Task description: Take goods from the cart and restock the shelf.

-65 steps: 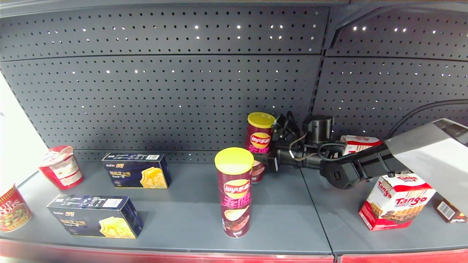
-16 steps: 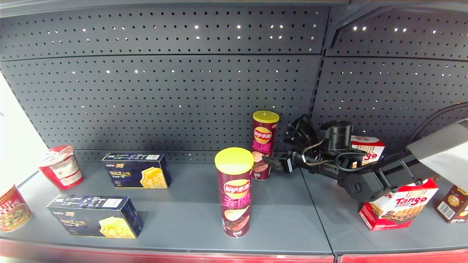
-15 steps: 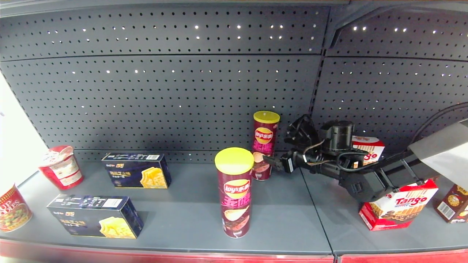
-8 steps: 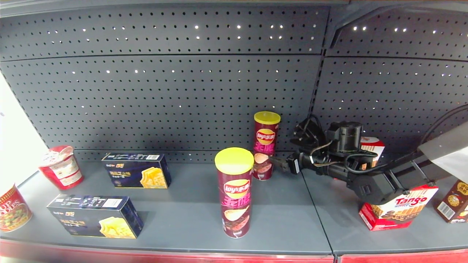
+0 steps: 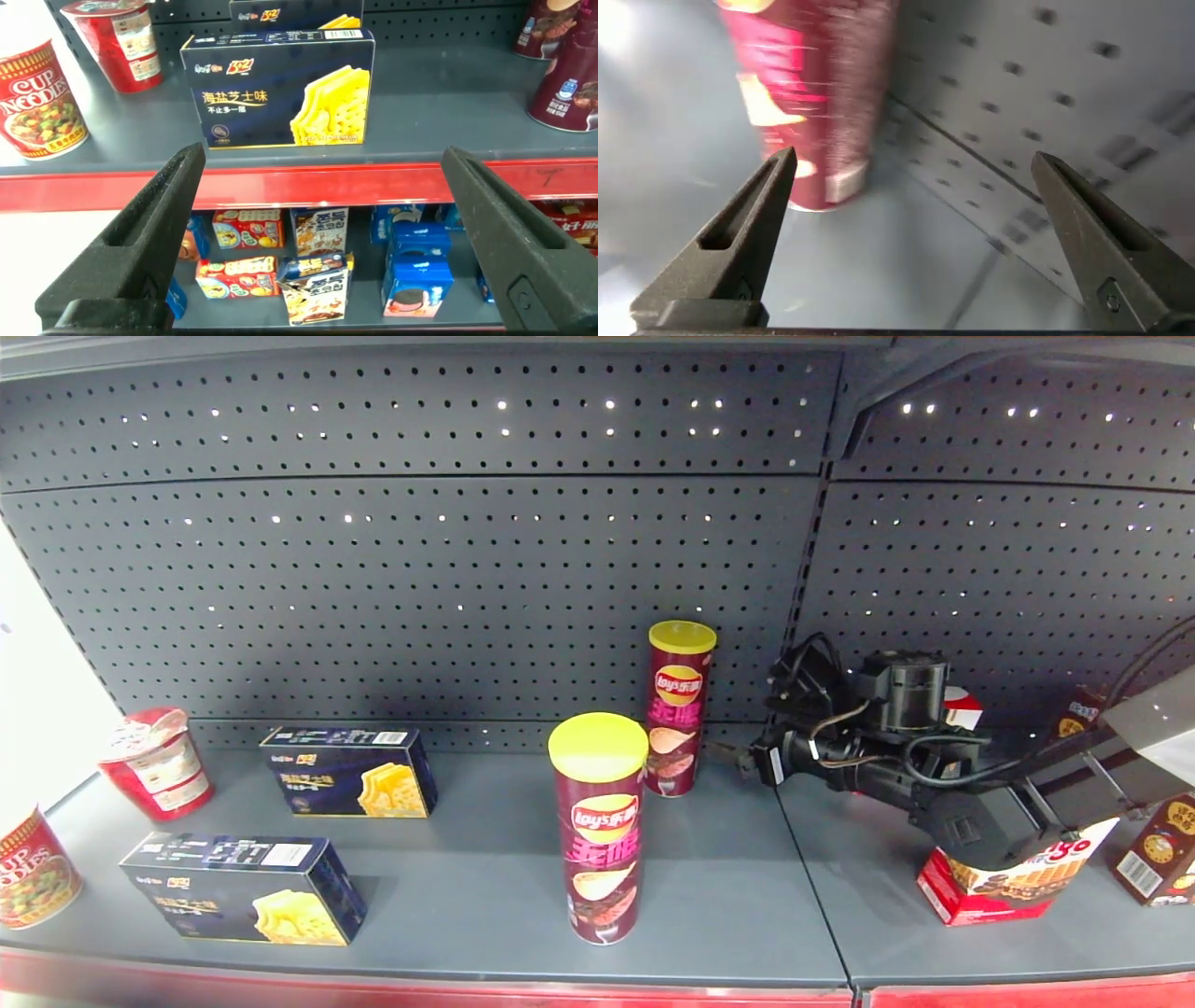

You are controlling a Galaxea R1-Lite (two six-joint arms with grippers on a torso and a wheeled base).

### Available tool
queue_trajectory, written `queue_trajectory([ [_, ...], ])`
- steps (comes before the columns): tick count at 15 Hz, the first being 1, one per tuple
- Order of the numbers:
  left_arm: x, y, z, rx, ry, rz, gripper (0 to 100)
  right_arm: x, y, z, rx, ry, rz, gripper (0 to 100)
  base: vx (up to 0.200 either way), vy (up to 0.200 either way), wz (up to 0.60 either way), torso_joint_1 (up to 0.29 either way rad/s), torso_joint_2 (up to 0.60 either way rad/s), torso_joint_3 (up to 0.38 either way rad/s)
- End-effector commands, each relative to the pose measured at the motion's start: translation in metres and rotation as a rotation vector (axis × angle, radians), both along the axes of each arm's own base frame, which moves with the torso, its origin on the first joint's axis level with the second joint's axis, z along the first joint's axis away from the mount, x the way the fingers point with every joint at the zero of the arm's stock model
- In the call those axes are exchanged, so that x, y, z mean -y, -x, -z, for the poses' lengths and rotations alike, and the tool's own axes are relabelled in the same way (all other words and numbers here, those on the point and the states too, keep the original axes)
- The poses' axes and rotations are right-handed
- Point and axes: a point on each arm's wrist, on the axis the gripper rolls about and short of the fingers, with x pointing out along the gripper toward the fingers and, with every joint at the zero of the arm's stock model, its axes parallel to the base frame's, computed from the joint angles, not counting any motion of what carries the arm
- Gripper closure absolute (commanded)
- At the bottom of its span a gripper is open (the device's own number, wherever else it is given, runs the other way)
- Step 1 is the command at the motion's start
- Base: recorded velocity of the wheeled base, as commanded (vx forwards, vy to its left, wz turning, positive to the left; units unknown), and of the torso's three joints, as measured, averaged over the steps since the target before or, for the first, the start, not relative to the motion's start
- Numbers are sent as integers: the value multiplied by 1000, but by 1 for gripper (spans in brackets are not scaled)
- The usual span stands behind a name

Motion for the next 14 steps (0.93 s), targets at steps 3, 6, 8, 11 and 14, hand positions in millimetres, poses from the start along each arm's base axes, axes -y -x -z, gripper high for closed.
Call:
queue_trajectory([
  [3, 0, 0, 0, -2, 0, 0, 0, 2, -7, 10, -17, 20, 97, 0, 0, 0, 0, 0, 0, 0],
  [6, 0, 0, 0, -2, 0, 0, 0, -3, -14, 18, -16, 27, 139, 0, 0, 0, 0, 0, 0, 0],
  [8, 0, 0, 0, 0, 0, 0, 0, -10, -16, 20, -9, 7, 128, 0, 0, 0, 0, 0, 0, 0],
  [11, 0, 0, 0, 0, 0, 0, 0, -19, -16, 18, -2, -2, 109, 0, 0, 0, 0, 0, 0, 0],
  [14, 0, 0, 0, -2, 0, 0, 0, -23, -19, 20, 0, -2, 103, 0, 0, 0, 0, 0, 0, 0],
])
